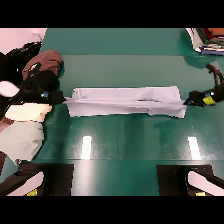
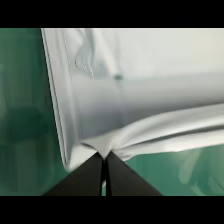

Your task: Fold the shirts.

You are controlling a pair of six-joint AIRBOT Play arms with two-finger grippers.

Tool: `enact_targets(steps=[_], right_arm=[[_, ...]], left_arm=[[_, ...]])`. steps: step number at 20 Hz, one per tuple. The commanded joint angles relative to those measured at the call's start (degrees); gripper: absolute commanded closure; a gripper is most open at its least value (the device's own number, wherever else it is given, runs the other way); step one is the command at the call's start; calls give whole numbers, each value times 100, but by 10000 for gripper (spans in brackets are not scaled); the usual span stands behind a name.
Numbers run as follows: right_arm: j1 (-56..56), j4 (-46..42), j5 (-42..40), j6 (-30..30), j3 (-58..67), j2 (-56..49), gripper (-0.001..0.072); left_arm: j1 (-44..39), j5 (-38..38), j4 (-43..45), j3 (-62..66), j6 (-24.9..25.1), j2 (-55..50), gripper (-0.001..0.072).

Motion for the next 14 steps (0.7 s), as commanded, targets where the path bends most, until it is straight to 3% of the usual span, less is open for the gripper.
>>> enact_targets(steps=[1,7,8,9,10,11,12,14], right_arm=[[271,20,-256,184,949,-1147,698],[313,26,-210,365,2343,-2542,696],[313,87,-195,367,2564,-2734,679],[313,299,-201,365,2754,-2900,580],[264,564,-199,363,2968,-3071,472],[223,791,-173,363,3165,-3226,407],[179,1036,-72,361,3375,-3383,350],[7,1261,387,313,3768,-3633,257]], left_arm=[[4,402,-229,680,35,-1314,687],[4,520,-457,1705,35,-2710,686],[4,557,-461,1742,35,-2747,686],[4,629,-466,1744,33,-2752,685],[4,658,-501,1744,33,-2752,559],[7,658,-527,1744,33,-2752,282],[4,610,-577,1764,33,-2750,140],[7,323,-566,1958,37,-2734,141]])
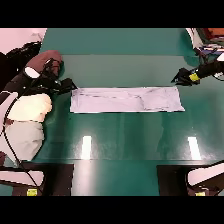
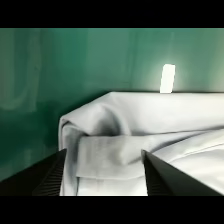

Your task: Fold the shirts.

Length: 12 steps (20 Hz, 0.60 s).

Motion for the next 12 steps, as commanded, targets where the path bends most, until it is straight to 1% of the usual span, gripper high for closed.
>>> enact_targets(steps=[1,2,4,5,6,7,8,11,12], right_arm=[[-236,507,713,-136,667,-463,246],[-352,446,977,-260,684,-476,246],[-612,354,1362,-468,599,-470,245],[-776,350,1462,-546,485,-470,244],[-938,350,1475,-621,330,-470,221],[-1095,354,1429,-640,120,-472,119],[-1224,363,1351,-640,-103,-472,50],[-1539,590,1143,-815,-745,-557,56],[-1589,691,1145,-940,-901,-623,73]], left_arm=[[4,-463,-50,348,-2,-52,143],[2,-756,-46,540,24,-52,281],[2,-1187,-85,868,249,-52,629],[2,-1316,-151,979,284,-52,686],[-11,-1416,-256,1049,295,-52,686],[-48,-1484,-343,1058,293,-52,686],[-127,-1543,-354,1056,295,-55,686],[-570,-1547,-339,1056,297,-55,686],[-730,-1488,-337,1056,297,-55,686]])
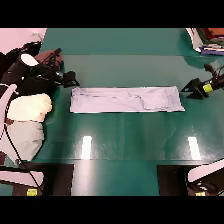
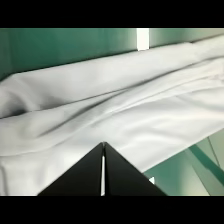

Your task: Fold the shirts.

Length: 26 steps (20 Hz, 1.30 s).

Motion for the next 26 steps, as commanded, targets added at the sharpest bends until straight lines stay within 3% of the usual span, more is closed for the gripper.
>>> enact_targets(steps=[1,8,9,10,14,15,16,18,20,26], right_arm=[[-249,330,-33,-345,-555,-175,90],[345,911,-103,-590,-599,-564,103],[472,911,-98,-664,-599,-590,214],[577,914,-111,-737,-599,-590,278],[872,918,-133,-776,-581,-588,281],[922,918,-79,-776,-581,-586,353],[920,918,-22,-774,-581,-584,498],[925,920,85,-774,-581,-533,650],[925,918,79,-750,-581,-321,698],[1237,918,116,-33,68,743,698]], left_arm=[[-485,26,-44,50,28,-4,686],[-992,332,-37,50,22,-13,687],[-1040,341,-31,50,24,-13,686],[-1082,356,-33,50,24,-15,687],[-1364,568,42,50,22,-15,687],[-1453,627,98,50,22,-33,687],[-1539,636,116,52,22,-83,687],[-1698,638,114,55,17,-245,687],[-1897,782,105,68,7,-485,687],[-2492,1019,79,933,-170,-1408,687]])
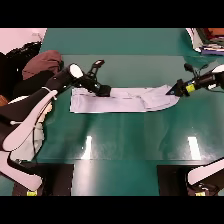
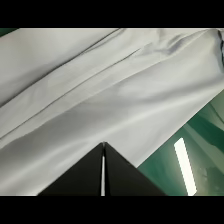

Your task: Fold the shirts.

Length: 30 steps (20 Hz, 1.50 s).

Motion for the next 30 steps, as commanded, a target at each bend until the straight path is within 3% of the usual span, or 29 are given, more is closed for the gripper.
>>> enact_targets(steps=[1,7,14,16,22,27,30], right_arm=[[313,63,98,466,603,542,698],[1316,63,92,973,1845,787,698],[2295,59,-291,966,2212,789,698],[2367,55,-382,964,2208,774,698],[2529,61,-682,907,2208,758,698],[3167,72,-994,741,2212,487,697],[4013,286,-1580,400,2214,4,695]], left_arm=[[-365,98,-20,691,-144,-619,687],[-892,149,-83,1810,-293,-1405,687],[-966,197,52,1891,-439,-1735,687],[-846,-105,55,2002,-439,-1731,687],[90,-1412,920,2238,-437,-1128,687],[1272,-1722,1488,2240,-437,-125,687],[1961,-1759,1497,2240,-435,442,687]])
